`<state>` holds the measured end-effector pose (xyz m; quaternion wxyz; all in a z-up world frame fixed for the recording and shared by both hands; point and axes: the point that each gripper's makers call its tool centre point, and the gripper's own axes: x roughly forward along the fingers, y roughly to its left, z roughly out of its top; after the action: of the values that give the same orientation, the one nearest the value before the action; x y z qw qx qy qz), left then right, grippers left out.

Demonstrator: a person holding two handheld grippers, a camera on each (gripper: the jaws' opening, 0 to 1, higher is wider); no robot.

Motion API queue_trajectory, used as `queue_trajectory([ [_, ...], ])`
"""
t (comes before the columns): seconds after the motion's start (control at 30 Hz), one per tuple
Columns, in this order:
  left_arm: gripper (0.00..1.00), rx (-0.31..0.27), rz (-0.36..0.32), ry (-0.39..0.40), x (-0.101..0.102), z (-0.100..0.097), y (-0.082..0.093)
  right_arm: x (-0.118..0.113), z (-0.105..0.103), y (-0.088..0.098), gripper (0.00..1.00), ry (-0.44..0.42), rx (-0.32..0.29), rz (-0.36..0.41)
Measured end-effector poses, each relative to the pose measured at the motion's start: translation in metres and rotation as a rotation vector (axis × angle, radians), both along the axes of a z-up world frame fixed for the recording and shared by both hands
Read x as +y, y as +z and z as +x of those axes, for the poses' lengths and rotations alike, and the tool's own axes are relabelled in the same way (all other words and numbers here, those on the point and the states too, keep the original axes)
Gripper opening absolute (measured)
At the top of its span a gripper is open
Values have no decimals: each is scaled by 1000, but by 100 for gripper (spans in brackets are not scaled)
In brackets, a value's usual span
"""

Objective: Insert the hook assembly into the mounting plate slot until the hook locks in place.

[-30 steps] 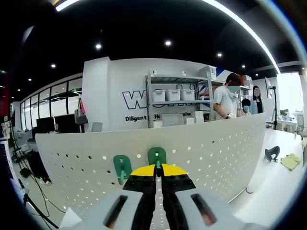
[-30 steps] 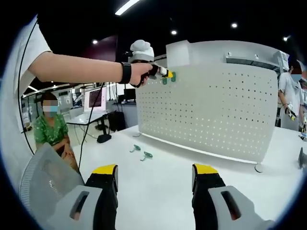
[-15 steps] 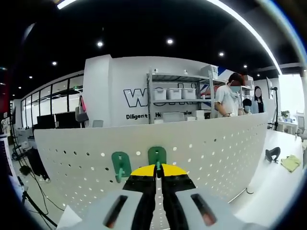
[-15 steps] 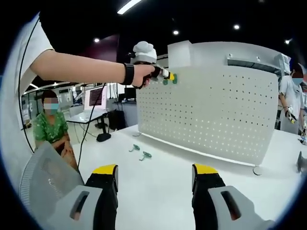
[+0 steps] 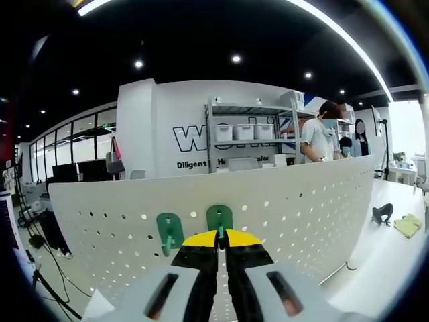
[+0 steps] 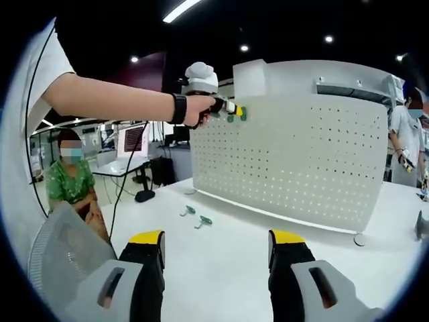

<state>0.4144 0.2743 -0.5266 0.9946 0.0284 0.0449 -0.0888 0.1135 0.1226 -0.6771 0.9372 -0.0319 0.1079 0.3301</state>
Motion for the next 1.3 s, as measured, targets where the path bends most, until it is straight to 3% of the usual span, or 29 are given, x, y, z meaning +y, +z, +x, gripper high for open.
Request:
queue_trajectory([
  [0.17, 3, -16, 44, 2, 0, -1, 2, -2, 0, 0, 65, -6, 0, 5],
  [0.6, 3, -4, 10, 22, -1, -3, 0, -4, 0, -2, 64, -18, 4, 13],
  [0.73, 3, -6, 42, 36, -2, -4, -1, -4, 0, -2, 64, -17, 3, 13],
  [0.93, 3, -14, 35, 65, -4, -6, 1, -3, 0, -1, 64, -14, 3, 16],
  [1.1, 4, 29, 41, 79, -3, -5, -6, -4, 0, -2, 64, -16, 7, 14],
  [1.3, 4, 13, 54, 70, -5, -4, -3, -4, -1, -1, 64, -18, 0, 18],
])
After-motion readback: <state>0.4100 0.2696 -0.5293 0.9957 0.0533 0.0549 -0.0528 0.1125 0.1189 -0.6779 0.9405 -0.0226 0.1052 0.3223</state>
